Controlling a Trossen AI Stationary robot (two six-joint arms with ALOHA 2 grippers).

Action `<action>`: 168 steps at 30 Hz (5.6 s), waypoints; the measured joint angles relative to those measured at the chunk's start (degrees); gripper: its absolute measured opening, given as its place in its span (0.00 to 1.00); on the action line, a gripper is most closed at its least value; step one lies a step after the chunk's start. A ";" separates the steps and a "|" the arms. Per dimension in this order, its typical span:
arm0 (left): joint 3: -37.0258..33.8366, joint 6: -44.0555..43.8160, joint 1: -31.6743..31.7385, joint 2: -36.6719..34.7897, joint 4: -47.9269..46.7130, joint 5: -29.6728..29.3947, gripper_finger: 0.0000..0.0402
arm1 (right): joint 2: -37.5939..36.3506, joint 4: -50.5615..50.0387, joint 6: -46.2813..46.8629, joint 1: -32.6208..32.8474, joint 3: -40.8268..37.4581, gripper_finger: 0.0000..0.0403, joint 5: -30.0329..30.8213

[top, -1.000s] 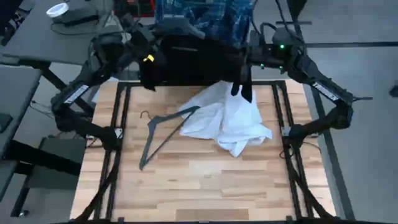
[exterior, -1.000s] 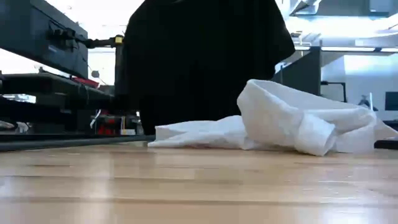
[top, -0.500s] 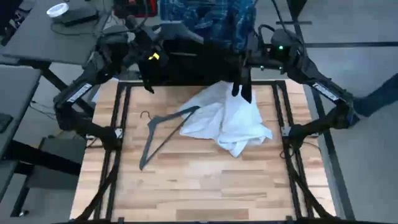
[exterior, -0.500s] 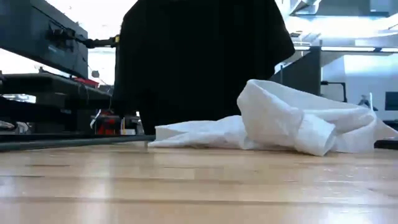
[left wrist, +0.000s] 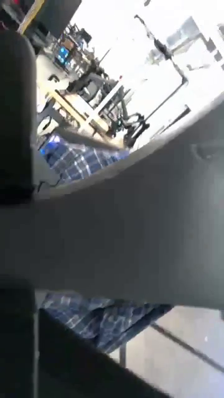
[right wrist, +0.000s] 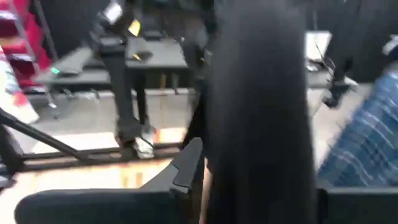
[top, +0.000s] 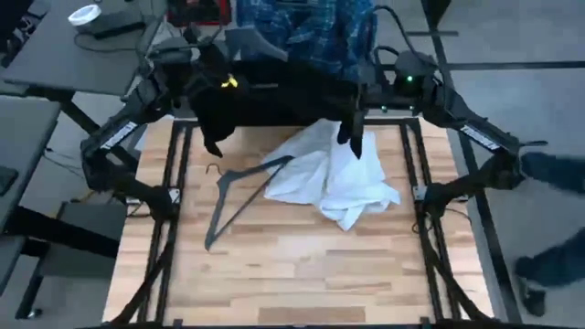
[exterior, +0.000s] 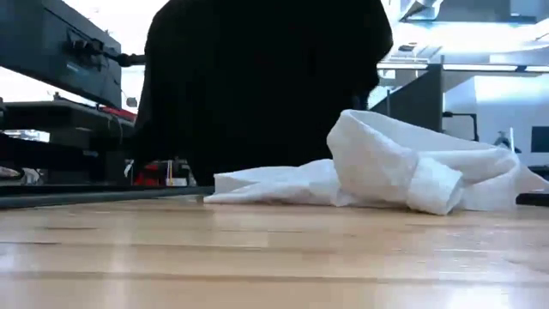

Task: Hang clothes
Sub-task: Unhang the black shirt from the rack

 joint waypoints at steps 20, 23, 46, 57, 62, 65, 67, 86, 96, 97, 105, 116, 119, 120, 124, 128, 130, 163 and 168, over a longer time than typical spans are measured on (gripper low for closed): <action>0.06 0.78 2.53 -5.74 -9.73 -7.84 0.07 | -9.27 -2.29 -3.43 -0.94 -0.13 0.00 6.68; 0.04 -3.28 5.14 -8.40 -10.94 -7.09 0.07 | -13.04 -5.74 -4.05 -1.79 -0.15 0.00 9.86; 0.16 -44.18 7.30 -11.59 27.34 37.74 0.06 | -11.84 2.40 -9.06 7.35 1.13 0.00 14.24; 0.60 -31.65 7.31 -15.55 12.68 37.71 0.06 | -11.16 2.02 1.93 21.42 16.08 0.00 3.01; 0.55 -27.46 7.33 -15.25 8.18 37.15 0.06 | -11.81 -4.87 13.61 26.01 18.23 0.00 -0.97; 0.49 -26.16 7.30 -14.76 7.82 37.38 0.06 | -11.33 -11.12 20.45 28.04 17.64 0.00 -0.91; 0.49 -26.33 7.29 -14.52 7.78 37.45 0.06 | -10.87 -16.61 24.01 29.21 16.02 0.00 0.42; 0.51 -26.73 7.29 -14.10 3.09 36.86 0.06 | -2.34 -37.74 44.89 26.24 -23.94 0.00 24.45; 0.51 -25.00 7.29 -14.06 0.50 36.90 0.06 | 5.14 -29.98 39.43 22.40 -24.02 0.00 20.26; 0.51 -24.90 7.29 -14.06 0.49 36.90 0.06 | 4.81 -29.55 39.00 21.89 -24.00 0.00 20.21; 0.51 -22.85 7.27 -14.10 -0.04 37.01 0.06 | 4.23 -26.94 38.38 18.79 -23.93 0.01 15.26; 0.51 -20.95 7.29 -14.10 -2.41 35.14 0.06 | 3.36 -30.88 38.49 13.12 -22.88 0.37 8.26; 0.54 -23.28 7.29 -13.21 -7.63 34.22 0.06 | 2.96 -34.31 34.06 10.84 -19.61 0.45 6.92; 0.35 -24.29 7.37 -12.67 -10.09 33.94 0.06 | 2.69 -35.58 32.43 9.95 -18.33 0.47 6.71; -2.25 -30.72 7.86 -10.36 -18.28 33.21 0.06 | 1.16 -36.49 27.63 6.14 -12.80 0.49 6.69; -8.43 -39.70 7.61 -8.08 -21.10 32.34 0.06 | -0.07 -32.87 25.43 2.31 -9.42 0.49 6.81; -12.82 -42.79 7.59 -7.27 -23.26 31.42 0.06 | -0.41 -31.48 25.43 0.85 -8.74 0.48 6.83; -59.77 -66.58 -3.20 -6.63 -16.28 40.59 0.20 | 0.39 -17.07 23.97 -6.27 -8.68 0.48 6.81; -59.67 -65.12 -3.08 -6.63 -17.47 46.86 0.32 | 0.37 -17.03 21.36 -6.68 -8.68 0.48 6.79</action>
